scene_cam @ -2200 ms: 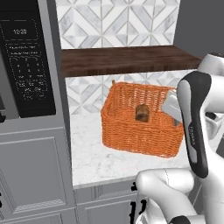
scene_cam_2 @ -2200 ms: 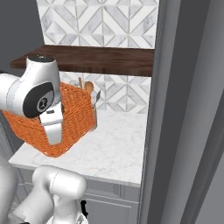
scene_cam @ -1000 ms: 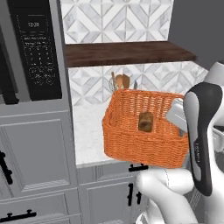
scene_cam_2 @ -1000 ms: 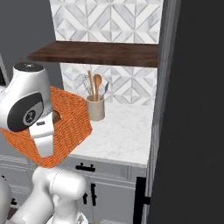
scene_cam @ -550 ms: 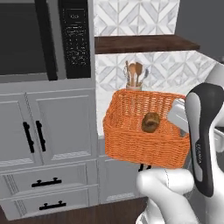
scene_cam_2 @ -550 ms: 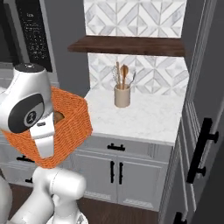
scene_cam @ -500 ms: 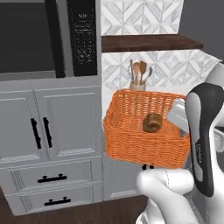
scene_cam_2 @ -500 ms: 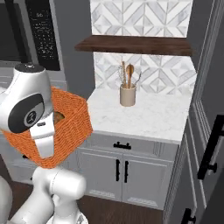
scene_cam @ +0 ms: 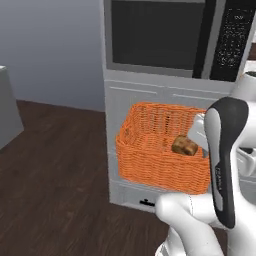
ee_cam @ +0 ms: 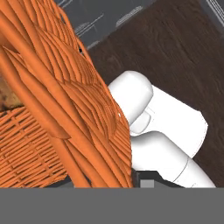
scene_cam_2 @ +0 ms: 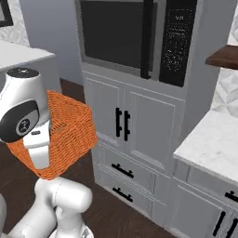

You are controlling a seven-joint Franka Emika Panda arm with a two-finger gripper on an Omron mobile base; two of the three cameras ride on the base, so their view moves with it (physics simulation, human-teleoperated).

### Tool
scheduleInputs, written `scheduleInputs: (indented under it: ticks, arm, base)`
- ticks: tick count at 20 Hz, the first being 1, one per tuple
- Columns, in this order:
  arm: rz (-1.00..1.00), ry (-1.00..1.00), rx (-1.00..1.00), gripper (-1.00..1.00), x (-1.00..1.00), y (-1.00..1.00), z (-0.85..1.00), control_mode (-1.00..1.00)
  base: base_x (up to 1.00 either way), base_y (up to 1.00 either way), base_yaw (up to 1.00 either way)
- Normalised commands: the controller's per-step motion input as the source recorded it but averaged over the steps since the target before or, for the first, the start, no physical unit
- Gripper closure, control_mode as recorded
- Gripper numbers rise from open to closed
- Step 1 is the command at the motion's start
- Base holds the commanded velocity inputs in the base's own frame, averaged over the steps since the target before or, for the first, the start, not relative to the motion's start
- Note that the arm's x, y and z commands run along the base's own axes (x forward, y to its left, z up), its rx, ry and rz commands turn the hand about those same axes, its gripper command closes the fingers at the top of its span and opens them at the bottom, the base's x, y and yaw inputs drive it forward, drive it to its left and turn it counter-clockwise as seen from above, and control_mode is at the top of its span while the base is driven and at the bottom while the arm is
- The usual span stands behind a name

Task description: Open the cabinet, pick up the bread from the cabinet and place it in the basket. Then move the basket to the dining counter.

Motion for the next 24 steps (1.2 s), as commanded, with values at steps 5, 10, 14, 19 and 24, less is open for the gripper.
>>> scheduleInputs:
  ticks: [5,10,14,19,24]
  arm:
    - [0.00,0.00,0.00,1.00,0.00,0.00,0.00,1.00]
    - [0.00,0.00,0.00,1.00,0.00,0.00,0.00,1.00]
    - [0.00,0.00,0.00,1.00,0.00,0.00,0.00,1.00]
    - [0.00,0.00,0.00,1.00,0.00,0.00,0.00,1.00]
    - [0.00,0.00,0.00,1.00,0.00,0.00,0.00,1.00]
  base:
    - [0.07,0.79,0.84]
    - [0.71,0.98,0.32]
    - [0.99,1.00,-0.06]
    - [0.96,1.00,-0.14]
    - [0.85,1.00,-0.19]
